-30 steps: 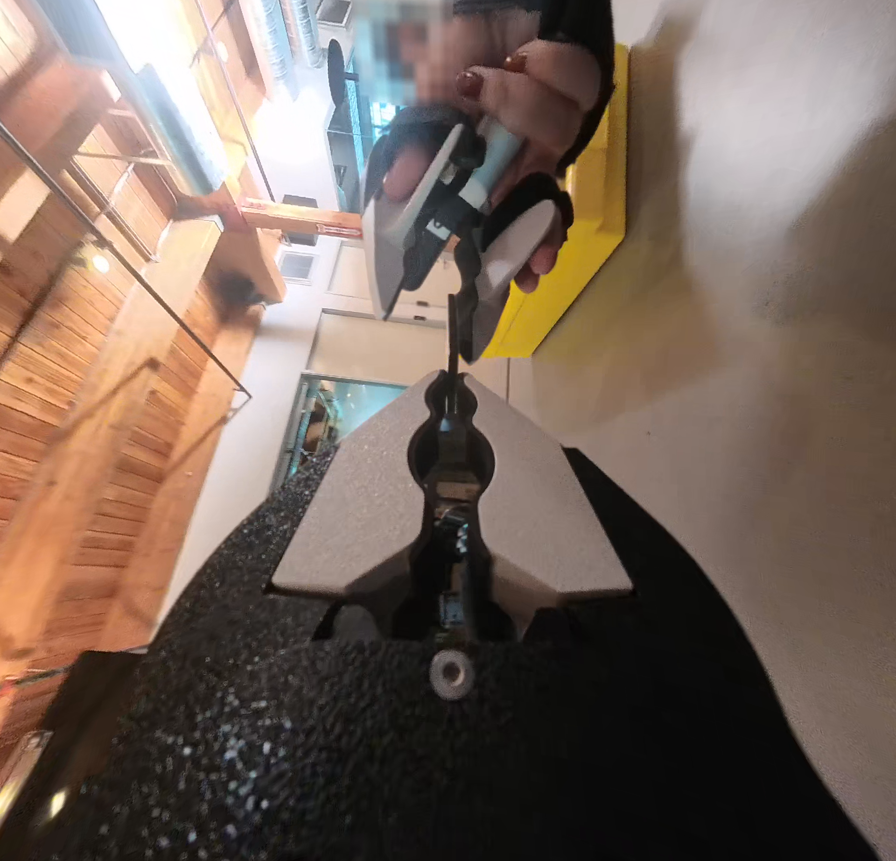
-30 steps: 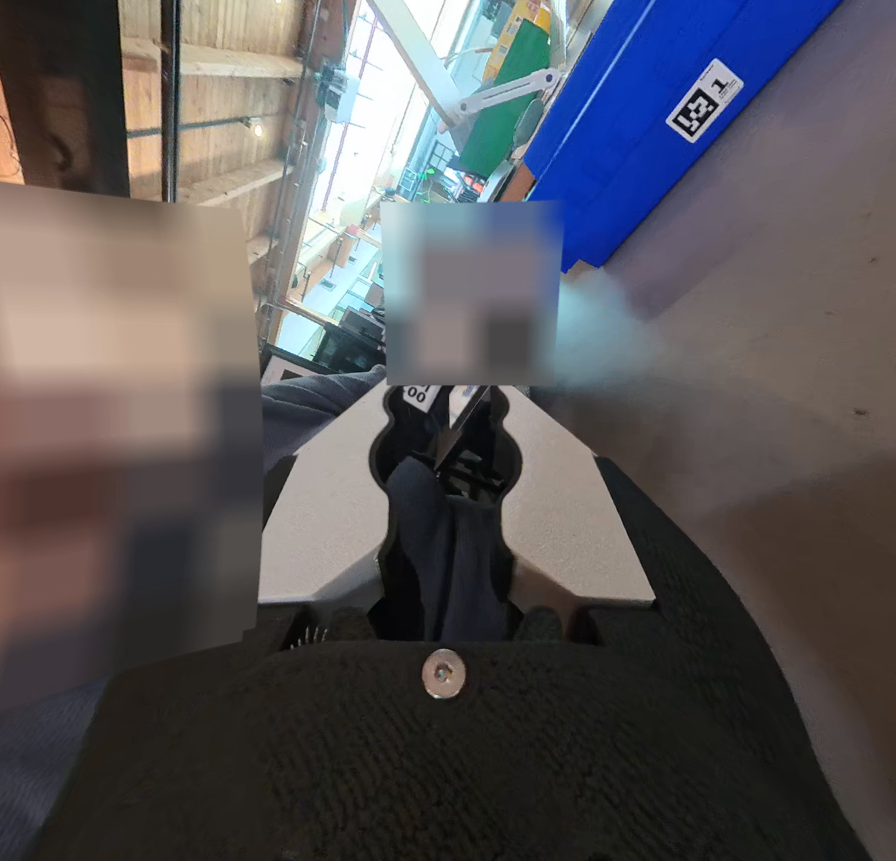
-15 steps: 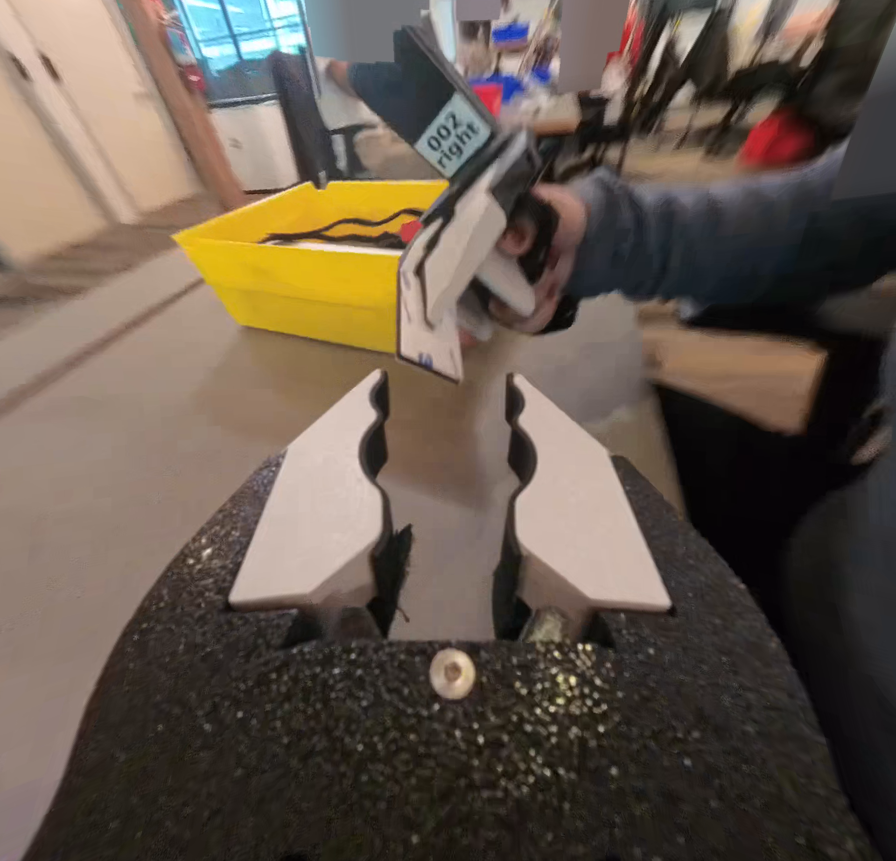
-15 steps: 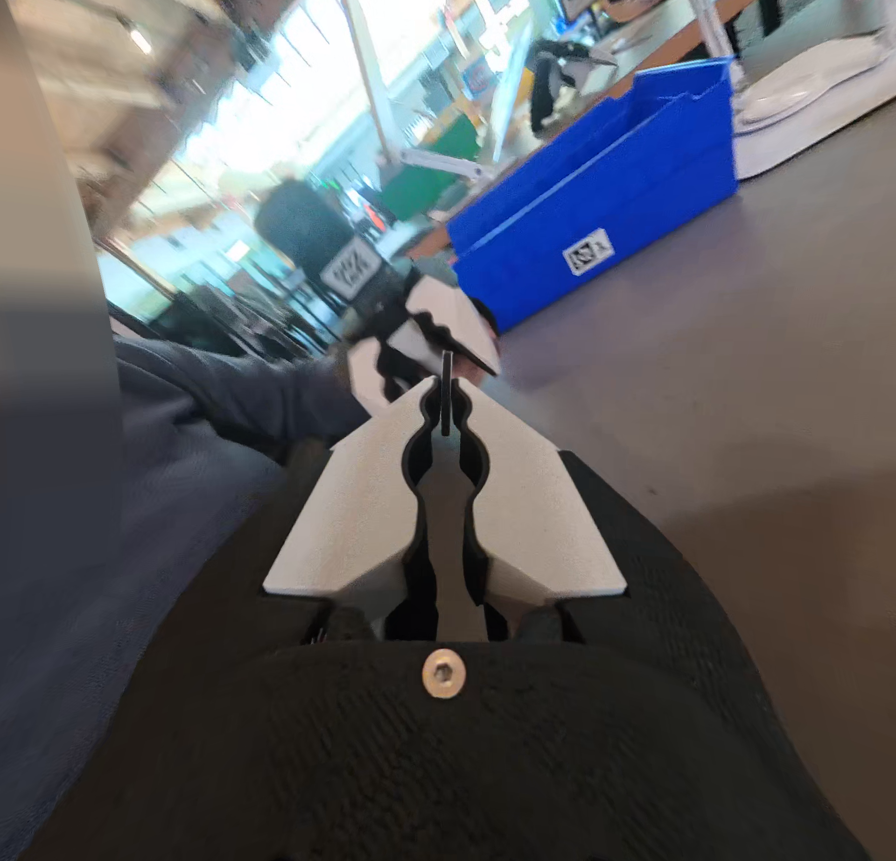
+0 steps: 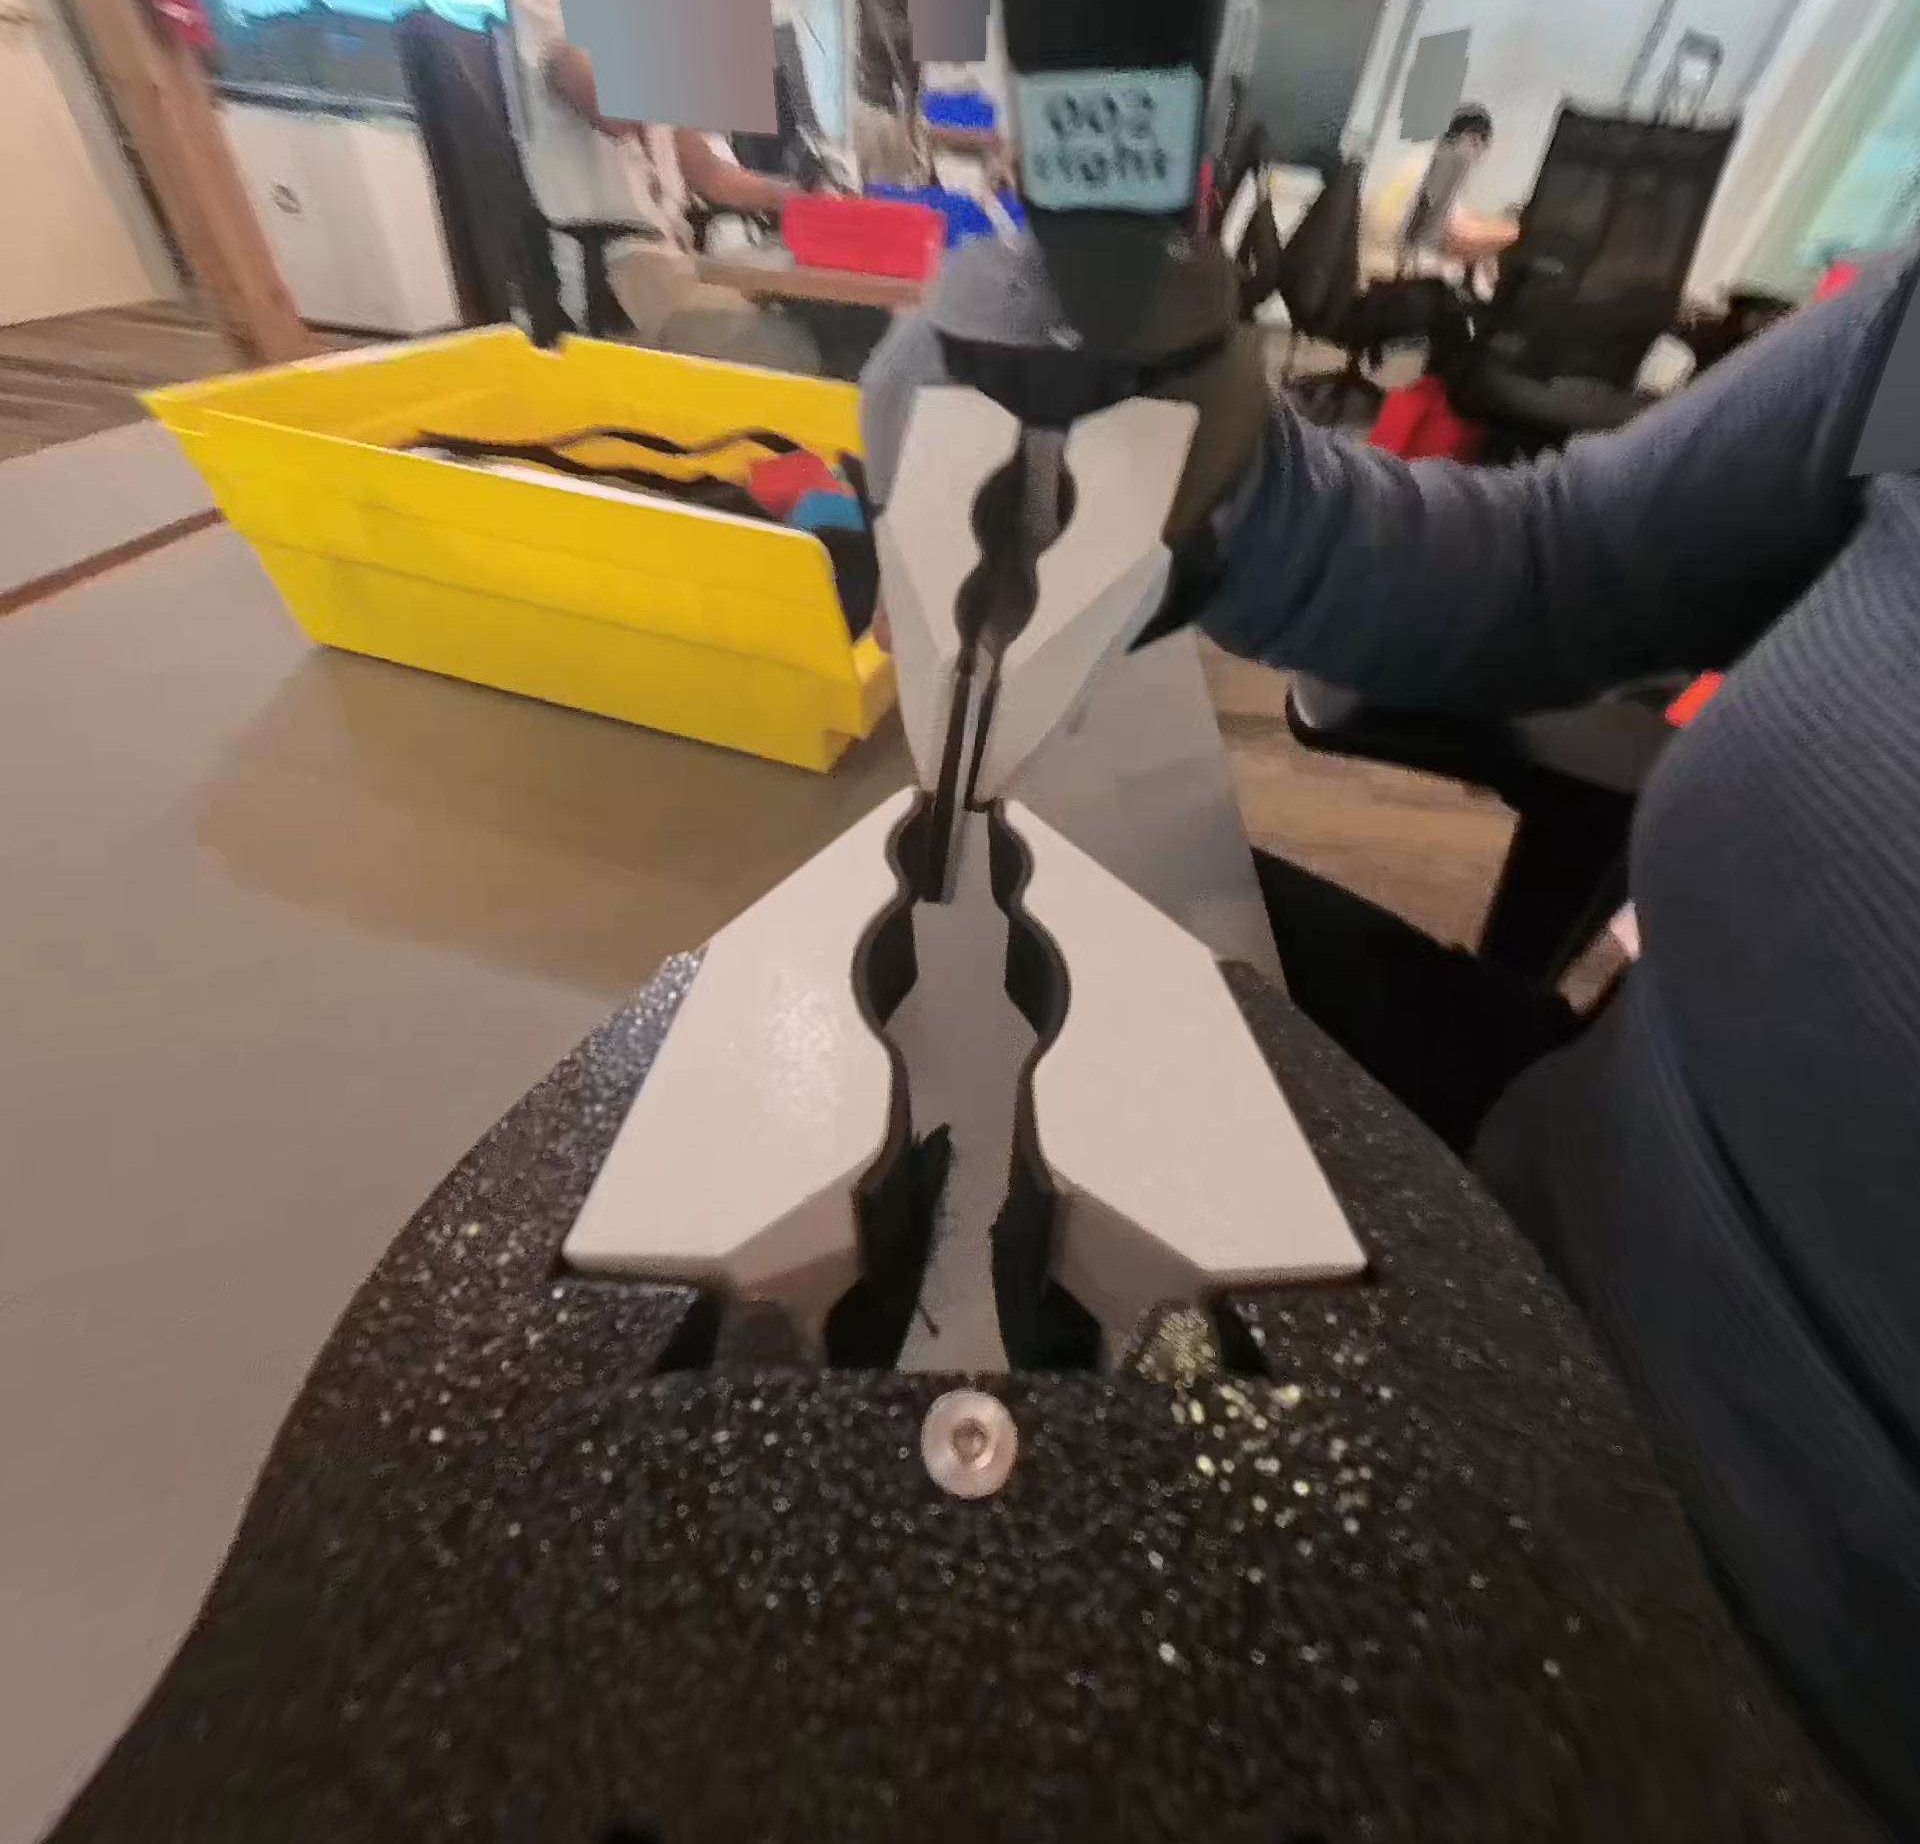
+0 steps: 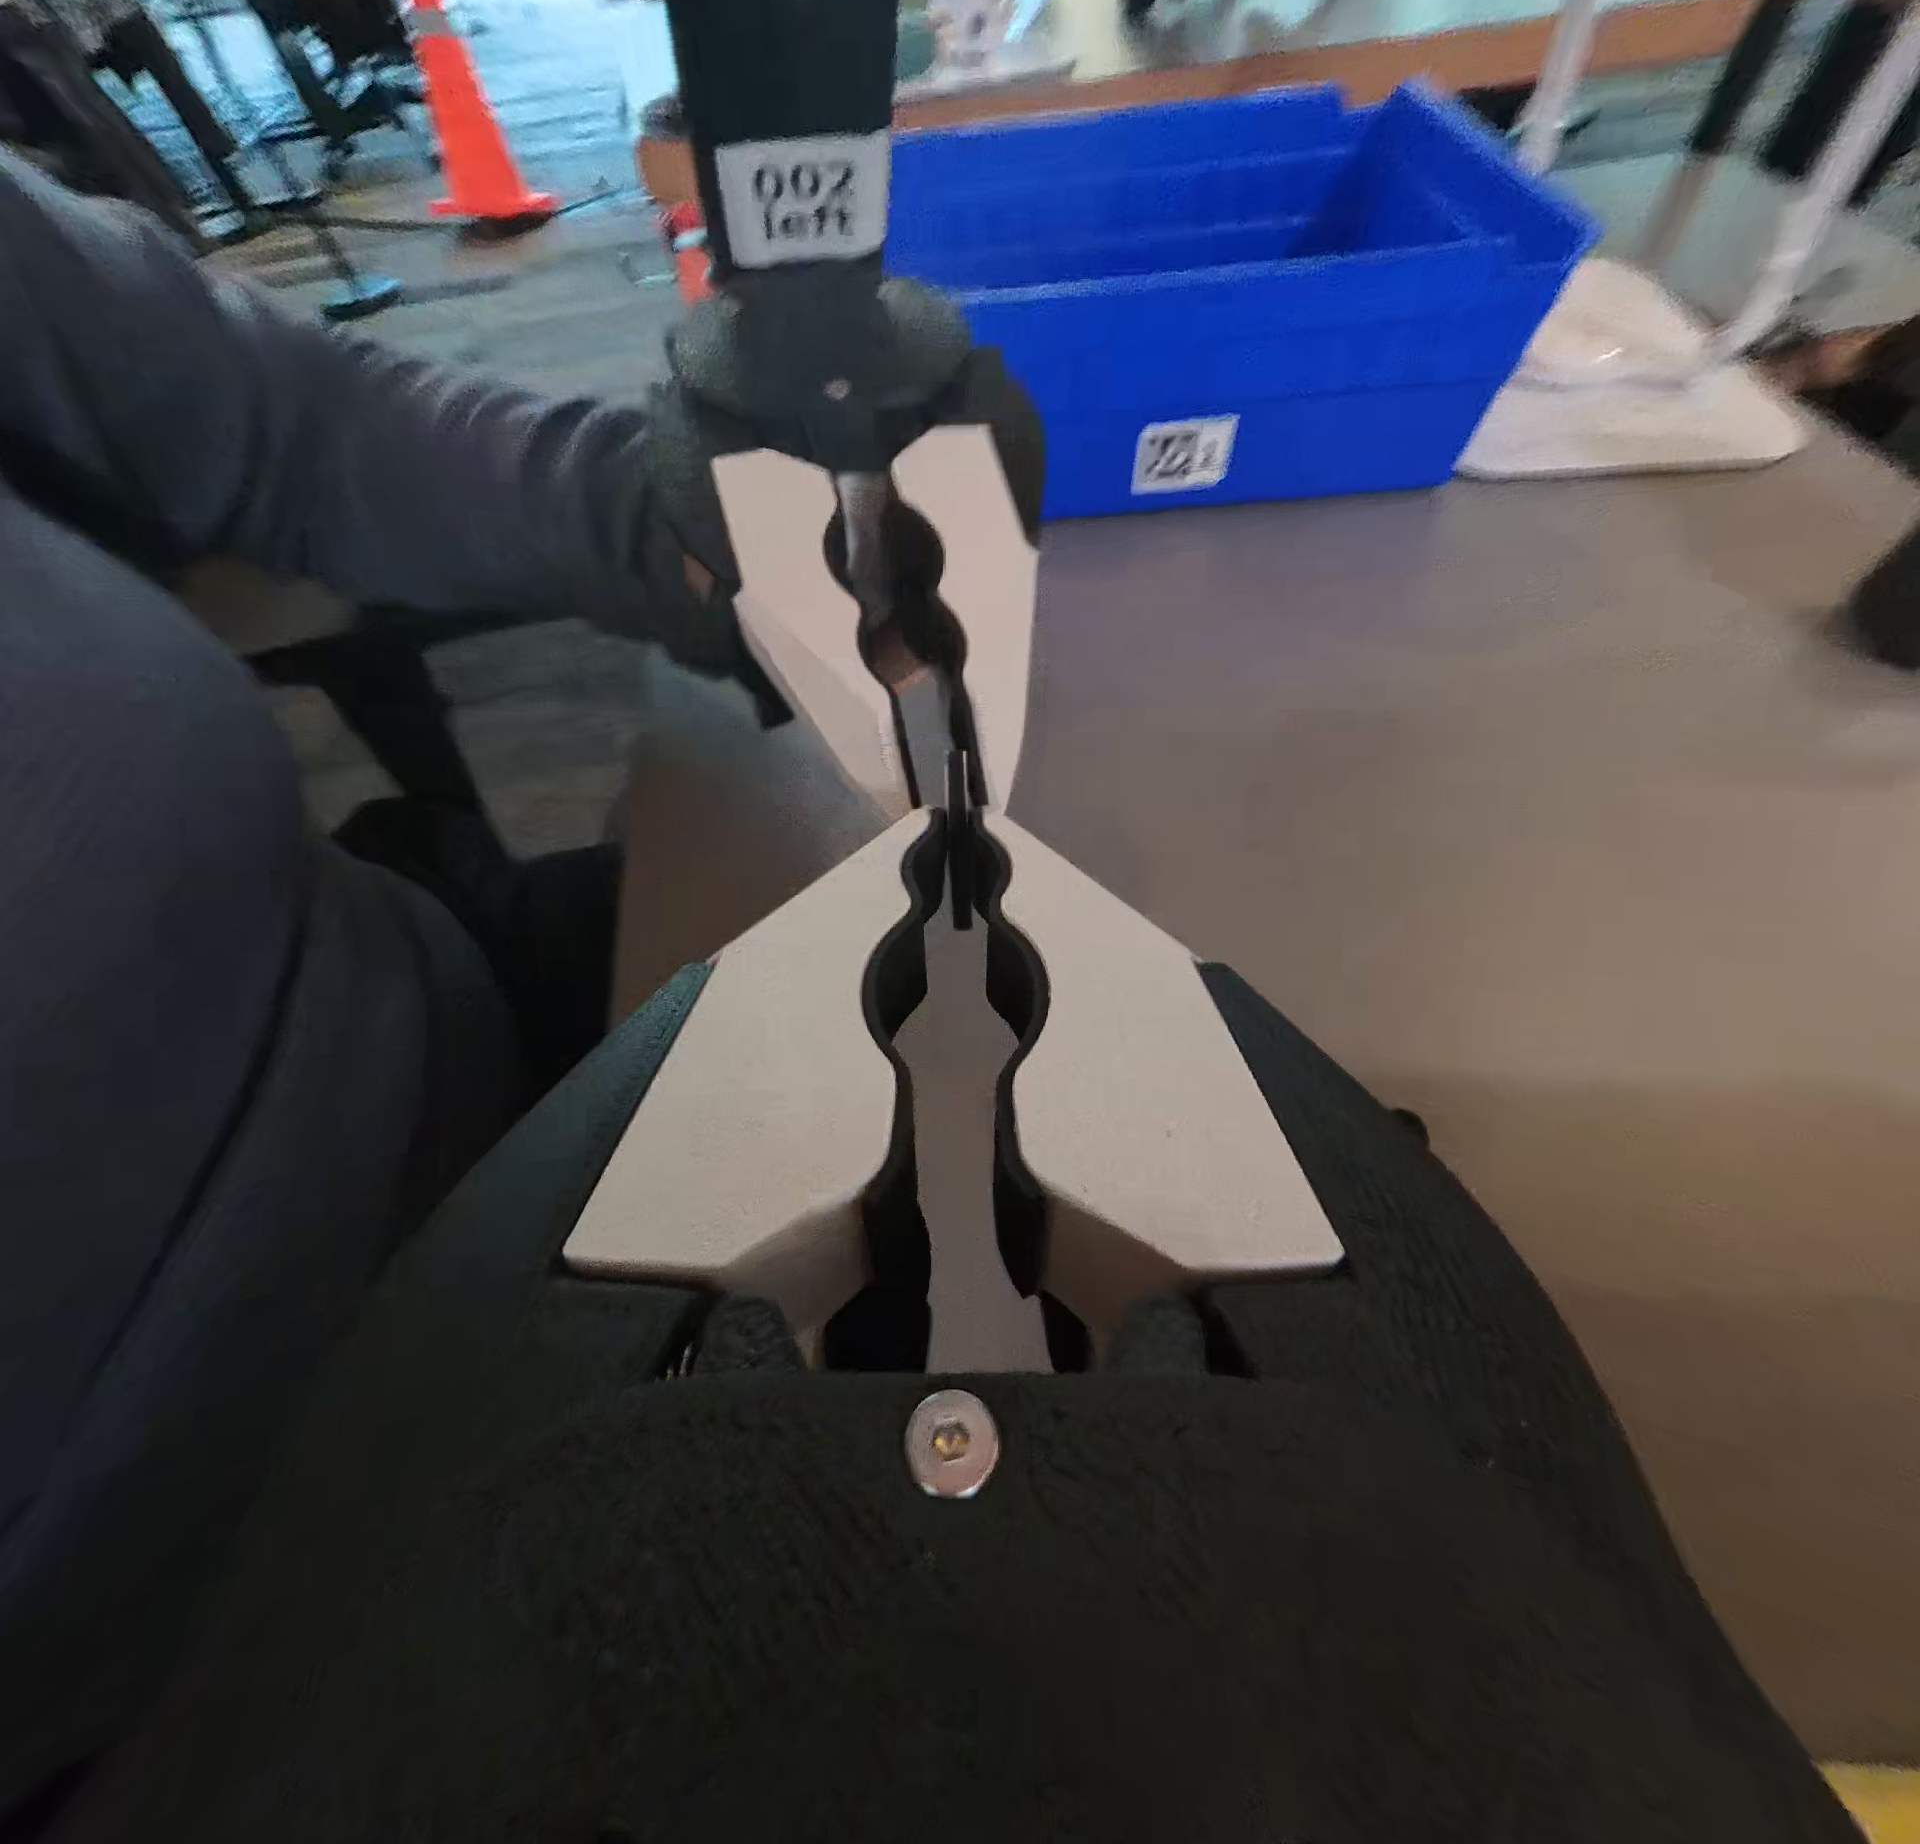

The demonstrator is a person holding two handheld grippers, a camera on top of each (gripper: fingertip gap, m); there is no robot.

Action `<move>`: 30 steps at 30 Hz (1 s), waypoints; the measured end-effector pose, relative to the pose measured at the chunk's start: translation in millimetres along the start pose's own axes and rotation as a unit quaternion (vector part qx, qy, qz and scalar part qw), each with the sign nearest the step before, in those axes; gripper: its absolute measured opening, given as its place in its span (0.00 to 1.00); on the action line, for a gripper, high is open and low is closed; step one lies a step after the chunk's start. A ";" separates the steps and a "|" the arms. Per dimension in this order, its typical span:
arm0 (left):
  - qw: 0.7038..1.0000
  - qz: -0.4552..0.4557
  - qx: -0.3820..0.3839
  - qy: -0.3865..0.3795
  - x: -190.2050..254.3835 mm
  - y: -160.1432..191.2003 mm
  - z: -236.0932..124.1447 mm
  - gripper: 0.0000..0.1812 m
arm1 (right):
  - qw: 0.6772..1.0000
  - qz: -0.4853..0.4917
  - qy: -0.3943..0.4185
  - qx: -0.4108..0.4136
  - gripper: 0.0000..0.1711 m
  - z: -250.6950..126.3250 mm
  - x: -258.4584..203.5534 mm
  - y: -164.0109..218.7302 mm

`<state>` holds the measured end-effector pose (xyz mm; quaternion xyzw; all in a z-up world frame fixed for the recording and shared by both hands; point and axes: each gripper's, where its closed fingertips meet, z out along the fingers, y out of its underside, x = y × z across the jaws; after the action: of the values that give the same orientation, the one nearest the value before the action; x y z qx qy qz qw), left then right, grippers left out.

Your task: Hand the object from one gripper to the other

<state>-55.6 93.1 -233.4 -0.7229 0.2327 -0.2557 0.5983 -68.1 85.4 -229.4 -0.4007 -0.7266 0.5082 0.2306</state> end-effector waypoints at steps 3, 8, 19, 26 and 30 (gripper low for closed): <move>0.993 -0.055 0.099 -0.015 -11.4 -25.9 -14.6 0.01 | 0.992 -0.051 0.103 0.047 0.29 -7.2 23.4 -18.2; 0.973 -0.012 0.230 -0.004 -3.2 -60.1 -36.7 0.00 | 0.987 0.101 -0.008 0.124 0.25 1.2 2.4 -32.8; 0.968 -0.058 0.241 0.037 6.0 -59.9 -31.8 0.01 | 0.976 0.096 -0.051 0.187 0.01 -3.1 -12.4 -46.9; 0.927 -0.298 0.194 0.118 -11.9 -47.7 -23.8 0.37 | 0.925 -0.302 0.221 0.062 0.01 -18.9 23.0 -35.8; 0.894 -0.379 0.178 0.161 -10.3 -39.6 -19.0 0.28 | 0.757 -0.566 0.323 -0.036 0.01 -24.6 24.7 -35.2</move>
<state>-74.6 92.5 -192.5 -0.5868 -0.0150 -0.6130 0.5288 -76.2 113.5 -189.5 -0.0645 -0.7212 0.0985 0.6826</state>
